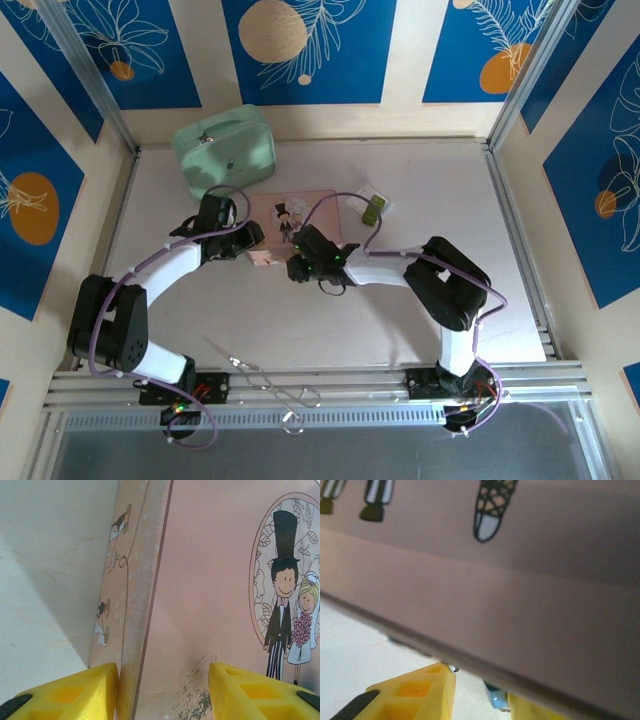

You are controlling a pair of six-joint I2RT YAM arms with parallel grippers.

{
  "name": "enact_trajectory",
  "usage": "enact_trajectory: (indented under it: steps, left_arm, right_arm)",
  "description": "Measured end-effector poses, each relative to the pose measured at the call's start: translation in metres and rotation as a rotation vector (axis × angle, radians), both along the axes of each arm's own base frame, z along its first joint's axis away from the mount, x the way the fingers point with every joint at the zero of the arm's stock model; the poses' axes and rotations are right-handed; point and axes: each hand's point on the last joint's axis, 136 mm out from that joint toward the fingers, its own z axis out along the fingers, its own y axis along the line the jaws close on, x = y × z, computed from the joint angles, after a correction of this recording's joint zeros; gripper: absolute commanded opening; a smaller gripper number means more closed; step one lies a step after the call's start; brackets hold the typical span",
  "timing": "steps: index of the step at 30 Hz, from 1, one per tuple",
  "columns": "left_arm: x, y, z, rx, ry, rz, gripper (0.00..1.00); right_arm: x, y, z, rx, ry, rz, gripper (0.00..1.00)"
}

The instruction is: Unlock the padlock with the key

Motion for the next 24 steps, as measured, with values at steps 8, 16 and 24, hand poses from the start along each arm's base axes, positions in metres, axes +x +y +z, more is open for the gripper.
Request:
enact_trajectory:
  steps: [8,16,24]
  left_arm:
    - [0.000,0.000,0.000,0.000,-0.001,0.000,0.50]
    - [0.000,0.000,-0.002,0.000,0.000,0.000,0.49]
    - [-0.001,0.001,-0.003,0.001,0.002,0.001,0.49]
  right_arm:
    - [0.002,-0.003,-0.001,-0.123,-0.046,-0.005,0.15]
    - [0.005,-0.005,0.000,-0.380,-0.105,-0.043,0.00]
    - [0.010,-0.015,0.001,-0.684,-0.157,-0.118,0.10]
